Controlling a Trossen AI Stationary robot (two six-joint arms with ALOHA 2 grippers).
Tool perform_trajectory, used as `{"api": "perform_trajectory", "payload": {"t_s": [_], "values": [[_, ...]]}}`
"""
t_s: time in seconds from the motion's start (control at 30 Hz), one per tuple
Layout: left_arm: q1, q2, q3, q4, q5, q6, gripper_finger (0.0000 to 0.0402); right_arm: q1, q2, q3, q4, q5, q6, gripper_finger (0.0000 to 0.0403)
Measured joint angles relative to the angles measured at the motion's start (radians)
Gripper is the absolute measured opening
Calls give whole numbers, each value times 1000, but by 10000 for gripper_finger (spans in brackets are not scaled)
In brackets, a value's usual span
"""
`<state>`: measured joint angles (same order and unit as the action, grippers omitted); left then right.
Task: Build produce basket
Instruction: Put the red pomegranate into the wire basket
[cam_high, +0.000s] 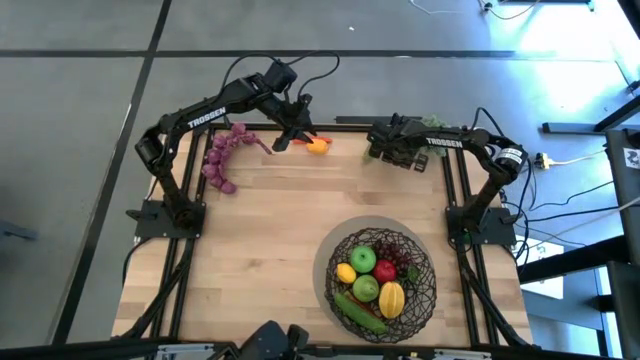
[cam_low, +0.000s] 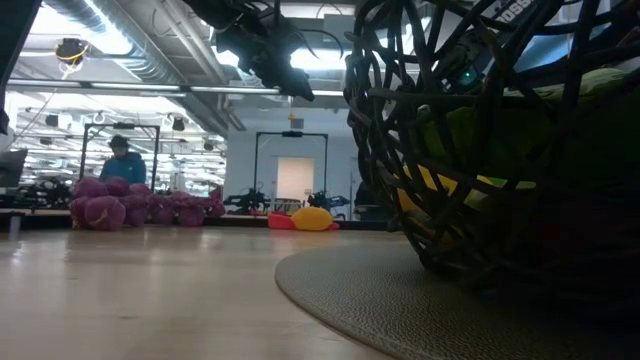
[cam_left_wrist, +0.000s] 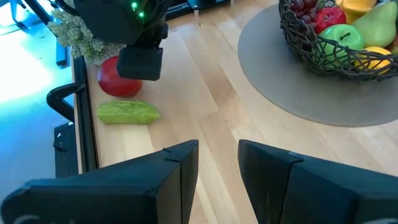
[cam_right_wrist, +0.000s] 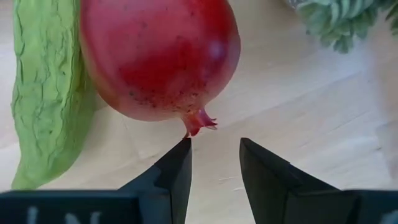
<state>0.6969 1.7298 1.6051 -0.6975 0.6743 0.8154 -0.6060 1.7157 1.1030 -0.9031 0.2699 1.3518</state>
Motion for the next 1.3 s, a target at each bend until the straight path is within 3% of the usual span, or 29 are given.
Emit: {"api": "perform_trajectory", "payload": {"t_s": [0.47,0.7,0.87,1.3], "values": [[0,0,0,1,0,0,103,0,0,0,47,45,-230,129],[0,0,0,0,0,-2,103,-2,0,-21,84,51,-231,129],[0,0,0,-2,0,-3,103,-8,0,-72,126,-6,-231,129],[0,0,0,-5,-2,-2,103,-10,0,-94,218,16,-235,129]]}}
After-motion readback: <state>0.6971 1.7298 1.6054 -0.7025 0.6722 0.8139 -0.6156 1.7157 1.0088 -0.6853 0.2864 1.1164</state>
